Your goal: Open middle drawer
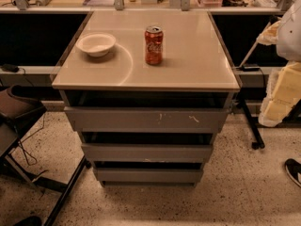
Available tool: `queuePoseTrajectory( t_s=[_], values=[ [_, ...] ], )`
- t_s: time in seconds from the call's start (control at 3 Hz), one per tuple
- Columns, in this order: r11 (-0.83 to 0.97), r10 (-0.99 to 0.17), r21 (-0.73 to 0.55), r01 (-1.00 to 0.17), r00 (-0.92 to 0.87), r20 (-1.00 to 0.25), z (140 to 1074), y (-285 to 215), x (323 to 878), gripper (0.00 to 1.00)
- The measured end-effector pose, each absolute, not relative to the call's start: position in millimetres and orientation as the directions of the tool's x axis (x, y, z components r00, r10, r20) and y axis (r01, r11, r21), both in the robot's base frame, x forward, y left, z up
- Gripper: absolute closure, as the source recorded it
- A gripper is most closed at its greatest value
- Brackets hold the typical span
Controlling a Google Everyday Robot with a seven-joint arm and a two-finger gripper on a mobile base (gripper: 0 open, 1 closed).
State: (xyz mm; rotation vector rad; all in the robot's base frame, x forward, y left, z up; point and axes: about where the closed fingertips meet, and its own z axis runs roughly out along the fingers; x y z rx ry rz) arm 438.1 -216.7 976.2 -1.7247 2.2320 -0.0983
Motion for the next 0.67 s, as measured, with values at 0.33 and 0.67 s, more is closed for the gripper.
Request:
queuePoseTrajectory(
  t_s=[0.33, 0.67],
  values=[
    [0.270, -0.953, -0.245, -0.931, -0.221, -0.207, 976.1, -216.6, 438.1, 0.00],
    [0.250, -0.954, -0.259, -0.933, -0.192, -0.229, 965.6, -213.3, 431.6, 0.00]
  ],
)
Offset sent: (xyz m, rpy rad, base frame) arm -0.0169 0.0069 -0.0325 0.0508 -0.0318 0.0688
